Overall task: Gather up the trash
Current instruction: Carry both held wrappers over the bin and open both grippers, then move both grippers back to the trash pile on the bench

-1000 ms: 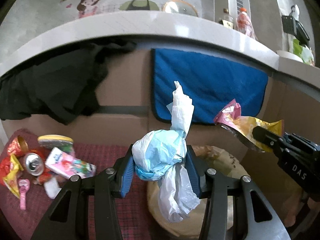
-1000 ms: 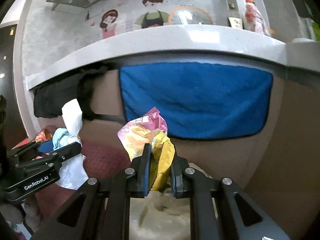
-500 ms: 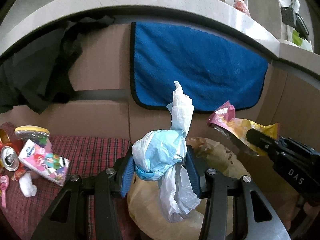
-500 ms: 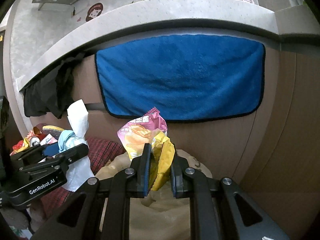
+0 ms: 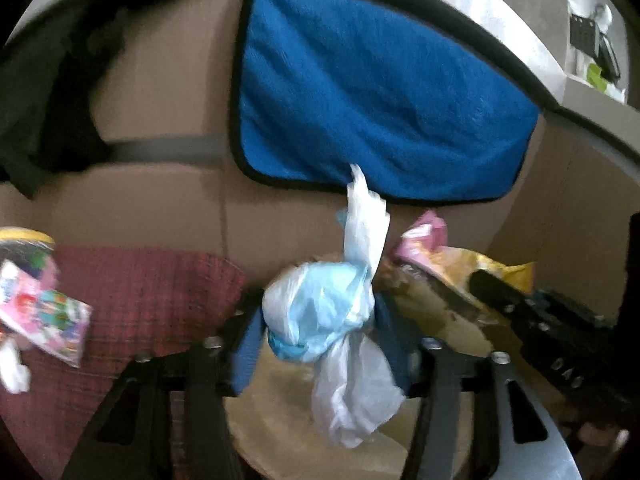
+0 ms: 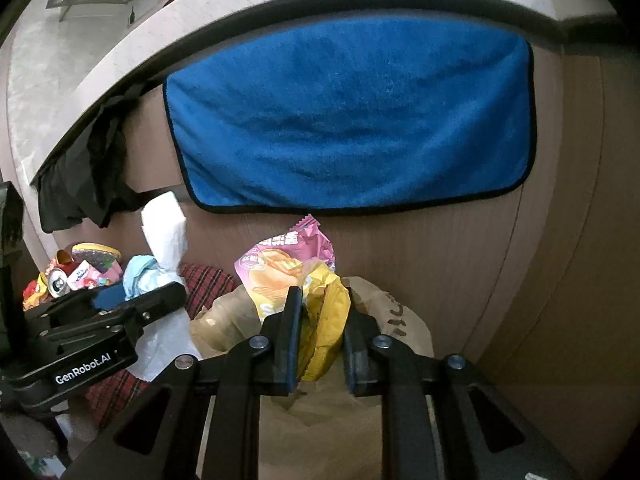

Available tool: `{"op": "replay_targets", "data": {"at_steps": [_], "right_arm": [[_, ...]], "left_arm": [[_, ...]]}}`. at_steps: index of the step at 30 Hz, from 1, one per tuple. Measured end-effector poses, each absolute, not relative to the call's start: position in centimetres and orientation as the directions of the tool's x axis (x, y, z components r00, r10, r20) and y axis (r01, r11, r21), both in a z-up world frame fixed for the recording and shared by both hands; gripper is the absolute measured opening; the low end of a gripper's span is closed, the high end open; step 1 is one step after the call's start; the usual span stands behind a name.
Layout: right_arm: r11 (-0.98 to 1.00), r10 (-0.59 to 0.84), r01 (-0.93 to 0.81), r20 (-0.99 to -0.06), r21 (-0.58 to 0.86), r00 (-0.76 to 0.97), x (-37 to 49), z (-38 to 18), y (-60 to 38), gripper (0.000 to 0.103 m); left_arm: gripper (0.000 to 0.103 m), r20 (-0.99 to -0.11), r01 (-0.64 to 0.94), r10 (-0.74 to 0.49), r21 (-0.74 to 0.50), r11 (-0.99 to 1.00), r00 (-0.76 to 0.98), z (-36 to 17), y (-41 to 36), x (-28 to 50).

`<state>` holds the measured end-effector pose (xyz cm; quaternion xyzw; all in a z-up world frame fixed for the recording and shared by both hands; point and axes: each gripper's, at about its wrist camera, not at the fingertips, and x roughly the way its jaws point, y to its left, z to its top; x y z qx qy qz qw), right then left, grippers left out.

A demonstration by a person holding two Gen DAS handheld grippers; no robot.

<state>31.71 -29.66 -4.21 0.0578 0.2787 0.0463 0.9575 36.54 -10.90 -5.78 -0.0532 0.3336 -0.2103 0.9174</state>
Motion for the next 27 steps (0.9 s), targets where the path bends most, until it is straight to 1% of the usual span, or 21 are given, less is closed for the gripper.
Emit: {"op": "replay_targets", "data": {"at_steps": [1, 3, 4, 6, 11, 17, 21, 25, 27], "right_arm": [[0.988, 0.123, -0.055, -0.528, 0.142, 0.840, 31.8, -4.4, -29.7, 0.021], [0.988, 0.120, -0.047, -0.531, 0.150, 0.839, 32.0, -4.7, -30.0, 0.032], [0.986, 0.124, -0.043, -0.530, 0.162, 0.839, 32.0, -4.8, -30.1, 0.033], [0.984, 0.130, -0.043, -0.526, 0.175, 0.841, 31.9, -5.0, -30.3, 0.034], [0.989, 0.107, -0.039, -0.524, 0.139, 0.845, 31.3, -4.3, -29.8, 0.034], [0.993, 0.105, -0.066, -0.486, 0.097, 0.868, 29.8, -2.4, -28.0, 0.034], [0.989, 0.141, -0.109, -0.463, 0.096, 0.875, 29.0, -1.1, -25.9, 0.034], [0.980, 0.199, -0.164, -0.465, 0.115, 0.863, 28.6, -0.7, -23.0, 0.034], [0.974, 0.227, -0.194, -0.467, 0.118, 0.854, 28.5, -0.7, -21.3, 0.034]], "left_arm": [[0.065, -0.591, 0.360, -0.446, -0.265, 0.895, 0.673, -5.7, -10.7, 36.9], [0.065, -0.569, 0.353, -0.448, -0.276, 0.894, 0.690, -5.3, -10.1, 37.0], [0.065, -0.560, 0.353, -0.450, -0.278, 0.893, 0.696, -5.0, -9.8, 37.0], [0.065, -0.551, 0.348, -0.452, -0.289, 0.892, 0.702, -4.5, -9.0, 36.9], [0.065, -0.539, 0.320, -0.423, -0.279, 0.905, 0.729, -3.1, -6.5, 35.9], [0.065, -0.510, 0.218, -0.324, -0.258, 0.941, 0.796, -1.7, -0.2, 33.4], [0.065, -0.493, 0.170, -0.266, -0.231, 0.958, 0.828, -1.1, 3.6, 31.1], [0.065, -0.476, 0.095, -0.185, -0.207, 0.974, 0.860, -0.4, 8.0, 28.8], [0.065, -0.468, 0.063, -0.160, -0.215, 0.975, 0.869, -0.3, 10.5, 27.9]]}}
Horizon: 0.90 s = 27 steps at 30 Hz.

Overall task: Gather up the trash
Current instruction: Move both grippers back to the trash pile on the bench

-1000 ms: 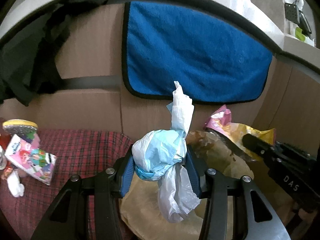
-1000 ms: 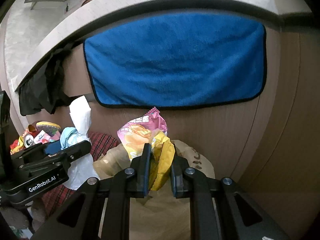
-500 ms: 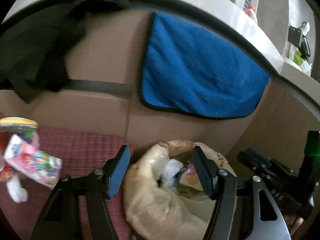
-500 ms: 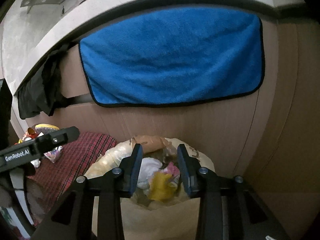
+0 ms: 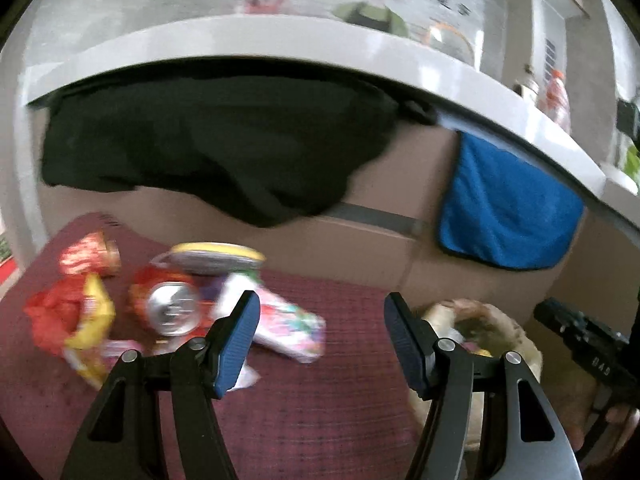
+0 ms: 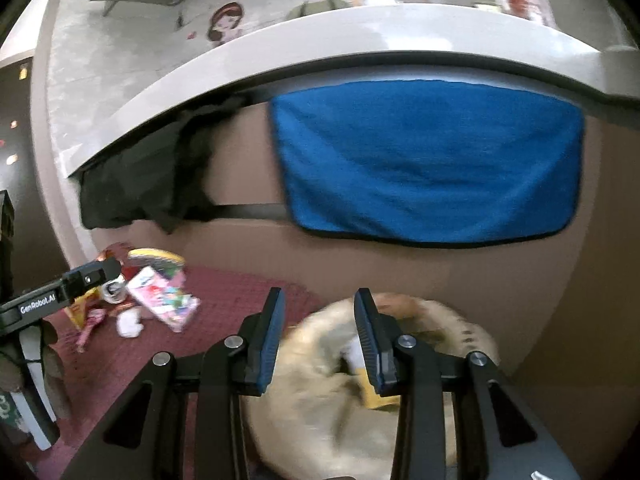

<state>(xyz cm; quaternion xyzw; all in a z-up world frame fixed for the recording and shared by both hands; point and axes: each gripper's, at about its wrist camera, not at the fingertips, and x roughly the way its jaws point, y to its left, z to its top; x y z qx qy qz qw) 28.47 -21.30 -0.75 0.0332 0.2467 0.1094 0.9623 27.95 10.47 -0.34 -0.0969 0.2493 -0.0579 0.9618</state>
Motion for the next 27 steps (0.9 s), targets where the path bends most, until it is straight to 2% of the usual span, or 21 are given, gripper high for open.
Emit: {"op": "replay_targets", "data": {"at_steps": [7, 13, 18, 22, 25, 27], "right_arm": [[0.944, 0.320, -0.317, -0.503, 0.096, 0.803, 29.0, -1.4, -14.2, 0.034], [0.912, 0.378, -0.404, -0.530, 0.071, 0.759, 29.2, -2.3, -9.4, 0.034], [0.896, 0.397, -0.440, -0.562, 0.065, 0.725, 29.7, -3.4, -6.9, 0.034], [0.889, 0.401, -0.454, -0.585, 0.061, 0.705, 30.1, -4.2, -5.6, 0.034], [0.886, 0.398, -0.461, -0.598, 0.053, 0.696, 30.4, -4.6, -5.0, 0.034], [0.884, 0.400, -0.465, -0.605, 0.056, 0.688, 30.5, -4.9, -4.7, 0.034]], "left_arm": [[0.065, -0.481, -0.086, -0.013, -0.184, 0.979, 0.877, -1.6, 19.0, 25.3], [0.065, -0.556, -0.190, 0.050, -0.197, 0.962, 0.830, -4.9, 24.5, 25.0], [0.063, -0.617, -0.199, 0.038, -0.194, 0.961, 0.786, -7.4, 25.6, 27.2], [0.053, -0.660, -0.235, 0.058, -0.183, 0.955, 0.749, -9.0, 25.9, 29.0], [0.037, -0.677, -0.262, 0.062, -0.198, 0.945, 0.734, -9.6, 26.5, 29.4], [0.034, -0.663, -0.252, 0.041, -0.225, 0.941, 0.748, -9.5, 27.0, 29.1]]}}
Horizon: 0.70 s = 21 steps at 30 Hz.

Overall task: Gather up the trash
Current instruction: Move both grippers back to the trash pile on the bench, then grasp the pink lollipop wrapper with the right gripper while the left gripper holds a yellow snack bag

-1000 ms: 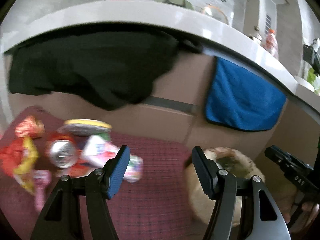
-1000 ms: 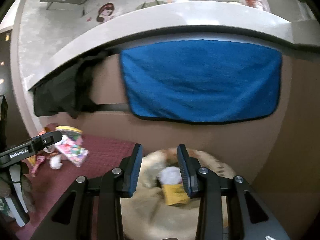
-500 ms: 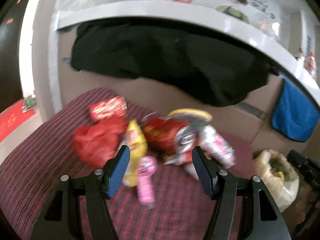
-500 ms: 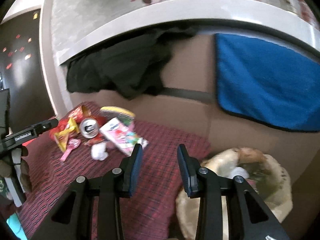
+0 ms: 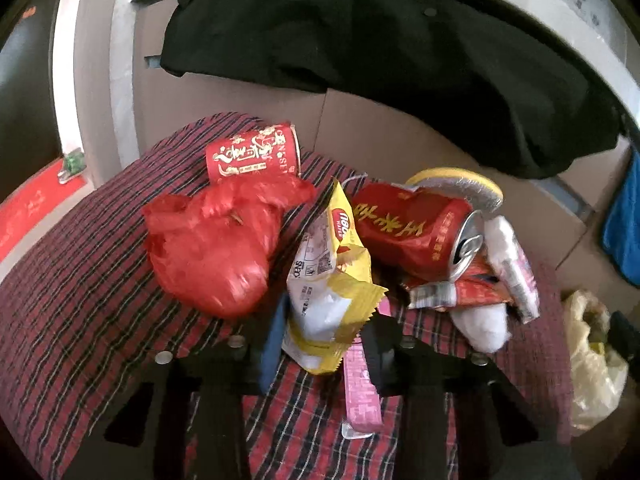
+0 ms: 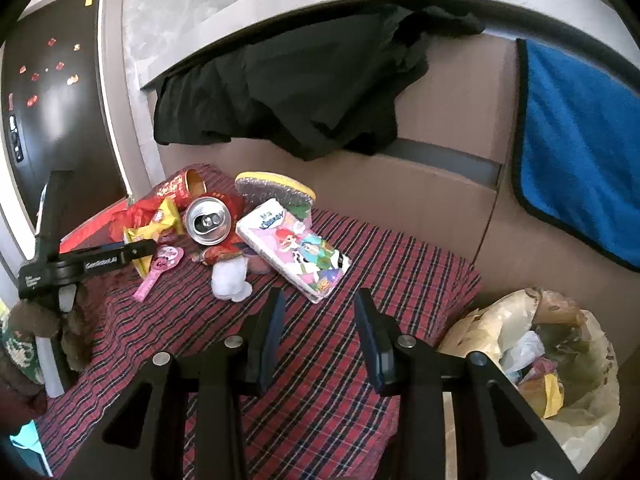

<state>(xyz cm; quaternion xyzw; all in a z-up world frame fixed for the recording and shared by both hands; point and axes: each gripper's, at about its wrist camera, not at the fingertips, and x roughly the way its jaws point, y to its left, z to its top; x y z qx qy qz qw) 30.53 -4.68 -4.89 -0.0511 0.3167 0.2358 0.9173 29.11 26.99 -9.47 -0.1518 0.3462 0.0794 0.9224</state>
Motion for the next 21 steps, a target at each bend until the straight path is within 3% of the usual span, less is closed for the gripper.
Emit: {"op": "replay_targets", "data": {"at_steps": [8, 21], "right_arm": [[0.851, 0.458, -0.514, -0.639, 0.112, 0.618, 31.1, -5.8, -1.4, 0.034], [0.754, 0.570, -0.630, -0.663, 0.186, 0.485, 30.7, -5.8, 10.4, 0.034]], "left_arm": [[0.030, -0.549, -0.173, -0.004, -0.269, 0.947, 0.836, -5.5, 27.9, 23.8], [0.030, -0.516, -0.278, 0.092, -0.297, 0.914, 0.852, -5.3, 33.4, 17.5]]}}
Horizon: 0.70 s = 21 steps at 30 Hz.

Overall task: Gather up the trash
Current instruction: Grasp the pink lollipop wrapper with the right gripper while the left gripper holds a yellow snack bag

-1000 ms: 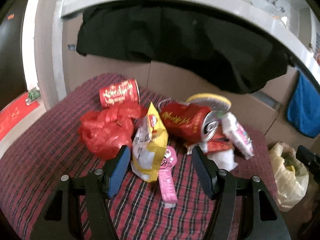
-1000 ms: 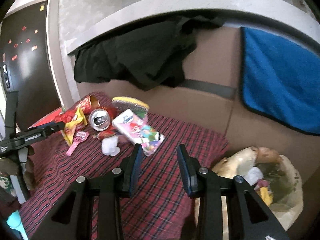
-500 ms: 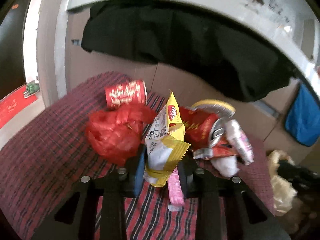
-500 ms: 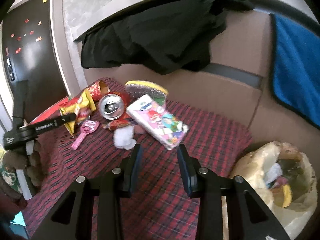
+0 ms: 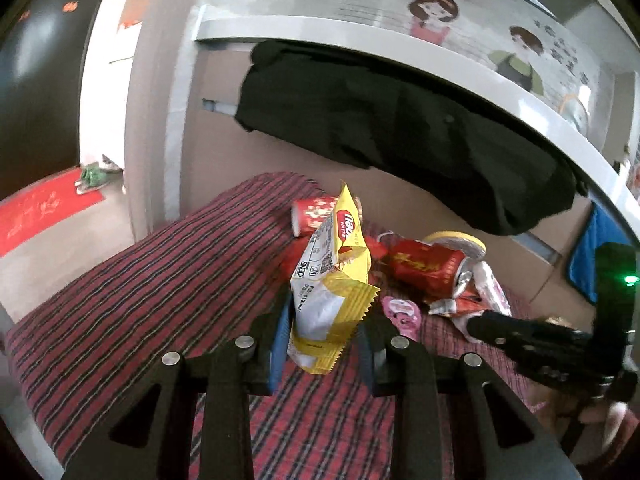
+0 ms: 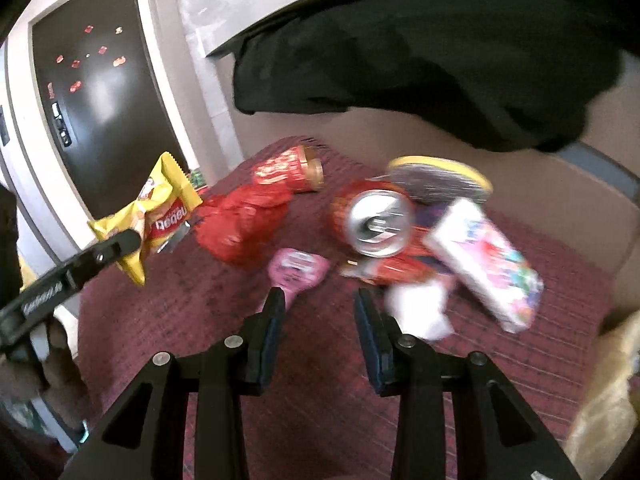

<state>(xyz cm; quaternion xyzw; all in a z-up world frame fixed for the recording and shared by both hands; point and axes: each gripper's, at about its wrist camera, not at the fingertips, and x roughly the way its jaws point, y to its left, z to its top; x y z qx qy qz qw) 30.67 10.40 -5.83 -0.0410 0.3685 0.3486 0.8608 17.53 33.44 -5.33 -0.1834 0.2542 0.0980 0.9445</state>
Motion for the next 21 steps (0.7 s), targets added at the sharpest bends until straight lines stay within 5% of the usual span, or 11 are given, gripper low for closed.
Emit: {"op": "replay_targets", "data": {"at_steps": [21], "right_arm": [[0.808, 0.391, -0.587, -0.798, 0.058, 0.459, 34.8, -11.2, 20.0, 0.036]], "left_arm": [[0.031, -0.516, -0.293, 0.044, -0.412, 0.863, 0.855, -7.9, 38.1, 17.0]]}}
